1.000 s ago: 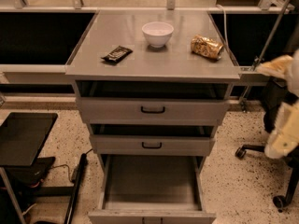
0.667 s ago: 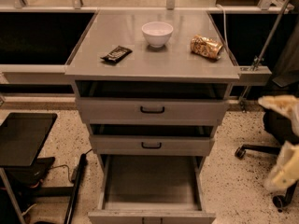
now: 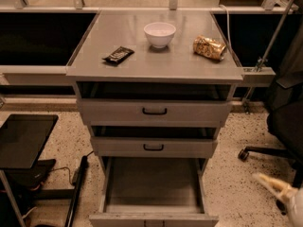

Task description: Close bottom drawer

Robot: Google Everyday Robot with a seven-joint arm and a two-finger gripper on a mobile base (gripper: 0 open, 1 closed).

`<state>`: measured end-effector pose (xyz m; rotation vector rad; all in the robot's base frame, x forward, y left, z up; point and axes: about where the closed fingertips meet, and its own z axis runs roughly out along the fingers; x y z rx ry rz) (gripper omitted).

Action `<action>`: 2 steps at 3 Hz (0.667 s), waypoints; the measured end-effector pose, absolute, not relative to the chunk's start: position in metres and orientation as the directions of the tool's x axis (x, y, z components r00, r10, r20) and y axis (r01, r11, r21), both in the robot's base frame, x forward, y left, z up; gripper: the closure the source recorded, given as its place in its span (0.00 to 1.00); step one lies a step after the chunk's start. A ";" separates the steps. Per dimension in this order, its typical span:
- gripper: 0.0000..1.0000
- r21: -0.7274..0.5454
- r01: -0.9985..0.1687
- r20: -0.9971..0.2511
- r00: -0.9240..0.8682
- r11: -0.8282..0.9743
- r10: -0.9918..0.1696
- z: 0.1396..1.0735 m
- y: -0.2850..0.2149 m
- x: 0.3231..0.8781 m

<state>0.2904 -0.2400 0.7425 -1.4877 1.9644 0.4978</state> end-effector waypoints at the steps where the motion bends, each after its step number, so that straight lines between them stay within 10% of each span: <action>1: 0.00 -0.026 -0.979 -0.635 -0.138 0.200 -0.760 0.668 -0.220 0.246; 2: 0.00 0.003 -0.998 -0.508 -0.059 0.067 -0.860 0.604 -0.187 0.220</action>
Offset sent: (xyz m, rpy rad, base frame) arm -0.0916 0.0838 -0.2832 -0.5240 0.1464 0.1630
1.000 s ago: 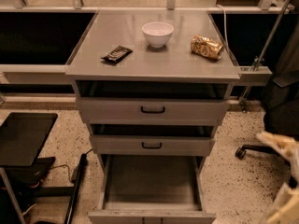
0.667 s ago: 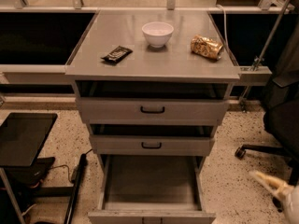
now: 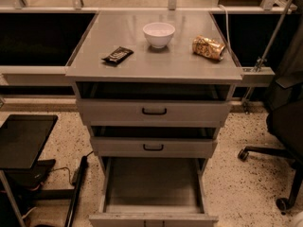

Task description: Close bottom drawer

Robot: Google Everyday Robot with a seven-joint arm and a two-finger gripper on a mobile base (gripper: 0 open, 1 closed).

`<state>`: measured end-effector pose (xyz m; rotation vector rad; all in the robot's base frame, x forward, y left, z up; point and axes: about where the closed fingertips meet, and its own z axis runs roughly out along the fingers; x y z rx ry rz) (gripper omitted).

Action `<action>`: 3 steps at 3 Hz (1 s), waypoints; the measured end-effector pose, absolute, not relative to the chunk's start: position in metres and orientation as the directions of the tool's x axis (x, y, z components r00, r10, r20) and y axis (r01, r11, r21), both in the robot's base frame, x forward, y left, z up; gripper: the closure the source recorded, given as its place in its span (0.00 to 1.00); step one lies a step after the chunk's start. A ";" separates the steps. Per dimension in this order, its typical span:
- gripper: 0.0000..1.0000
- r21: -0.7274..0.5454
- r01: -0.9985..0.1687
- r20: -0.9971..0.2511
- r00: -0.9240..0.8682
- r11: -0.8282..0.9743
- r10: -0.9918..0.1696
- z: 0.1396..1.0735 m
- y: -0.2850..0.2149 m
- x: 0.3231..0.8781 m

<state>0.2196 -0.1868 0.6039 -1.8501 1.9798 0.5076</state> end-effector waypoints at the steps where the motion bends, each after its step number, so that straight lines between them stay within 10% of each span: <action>1: 0.00 0.080 -0.997 -0.398 -0.014 -0.019 -0.917 0.529 -0.172 0.203; 3: 0.00 0.043 -0.997 -0.351 0.038 -0.057 -0.936 0.516 -0.167 0.223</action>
Offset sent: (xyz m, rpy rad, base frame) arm -0.0161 0.0145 -0.0655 -0.1057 0.0737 0.0829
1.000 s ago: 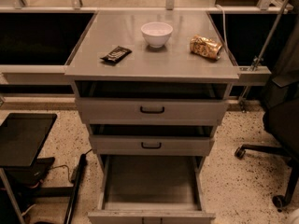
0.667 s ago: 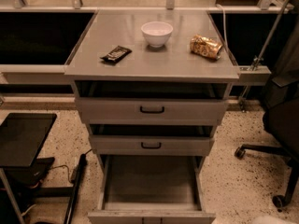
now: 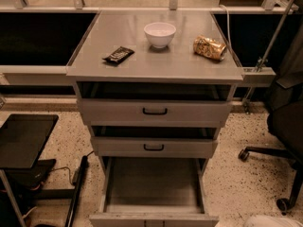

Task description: Close bottom drawer

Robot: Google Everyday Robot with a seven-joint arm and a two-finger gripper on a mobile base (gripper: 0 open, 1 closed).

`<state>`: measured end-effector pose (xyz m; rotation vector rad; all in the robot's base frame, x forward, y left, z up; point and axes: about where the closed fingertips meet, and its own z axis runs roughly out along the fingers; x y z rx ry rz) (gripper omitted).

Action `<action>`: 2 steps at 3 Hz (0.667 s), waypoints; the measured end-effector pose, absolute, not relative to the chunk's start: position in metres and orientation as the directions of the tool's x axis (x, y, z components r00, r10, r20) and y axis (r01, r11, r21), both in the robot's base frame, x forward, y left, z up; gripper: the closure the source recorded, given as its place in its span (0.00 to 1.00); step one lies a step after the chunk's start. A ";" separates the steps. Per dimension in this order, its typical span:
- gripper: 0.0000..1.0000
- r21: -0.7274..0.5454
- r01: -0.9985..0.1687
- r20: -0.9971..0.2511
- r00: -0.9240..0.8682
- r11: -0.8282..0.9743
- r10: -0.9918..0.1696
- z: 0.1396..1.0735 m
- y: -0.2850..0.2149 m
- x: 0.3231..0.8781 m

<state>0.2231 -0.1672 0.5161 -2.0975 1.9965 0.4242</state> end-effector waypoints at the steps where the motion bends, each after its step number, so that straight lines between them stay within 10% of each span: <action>1: 0.00 0.055 -0.998 -0.419 0.014 -0.040 -0.908 0.499 -0.174 0.224; 2: 0.00 0.023 -0.992 -0.528 -0.115 0.122 -0.841 0.470 -0.226 0.240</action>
Offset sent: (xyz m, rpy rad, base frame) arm 0.0430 -0.0989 -0.1881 0.6588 0.0313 -0.2962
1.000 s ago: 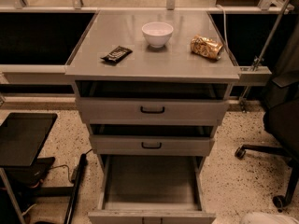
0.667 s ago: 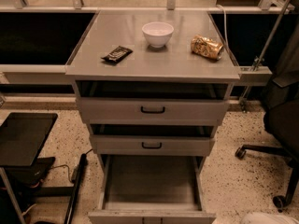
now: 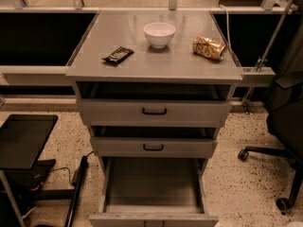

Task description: Close bottom drawer

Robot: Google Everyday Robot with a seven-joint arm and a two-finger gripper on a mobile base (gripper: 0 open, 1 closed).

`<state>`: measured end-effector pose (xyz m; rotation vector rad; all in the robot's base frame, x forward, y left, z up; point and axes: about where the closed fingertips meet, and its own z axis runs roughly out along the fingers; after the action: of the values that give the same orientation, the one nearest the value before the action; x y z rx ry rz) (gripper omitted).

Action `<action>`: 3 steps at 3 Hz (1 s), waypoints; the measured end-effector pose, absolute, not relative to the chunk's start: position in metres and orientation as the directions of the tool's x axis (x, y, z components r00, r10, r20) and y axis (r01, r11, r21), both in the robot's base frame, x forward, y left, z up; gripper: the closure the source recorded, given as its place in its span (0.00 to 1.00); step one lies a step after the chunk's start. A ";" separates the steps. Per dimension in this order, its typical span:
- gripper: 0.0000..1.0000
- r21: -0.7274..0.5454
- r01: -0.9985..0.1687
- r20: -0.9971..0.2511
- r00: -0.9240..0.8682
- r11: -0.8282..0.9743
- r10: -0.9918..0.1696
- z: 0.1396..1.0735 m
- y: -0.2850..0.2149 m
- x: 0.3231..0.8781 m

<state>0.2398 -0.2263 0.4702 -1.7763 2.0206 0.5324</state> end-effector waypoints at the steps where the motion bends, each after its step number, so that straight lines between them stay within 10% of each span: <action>1: 0.00 -0.034 -0.983 -0.627 -0.119 0.180 -0.770 0.439 -0.261 0.263; 3: 0.00 0.092 -0.991 -0.744 -0.136 0.102 -0.654 0.327 -0.237 0.297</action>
Offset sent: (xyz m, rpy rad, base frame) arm 0.0561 -0.0095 -0.1975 0.4515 0.0441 -0.0454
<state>0.2966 -0.2367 0.3268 -1.6030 1.8518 0.8203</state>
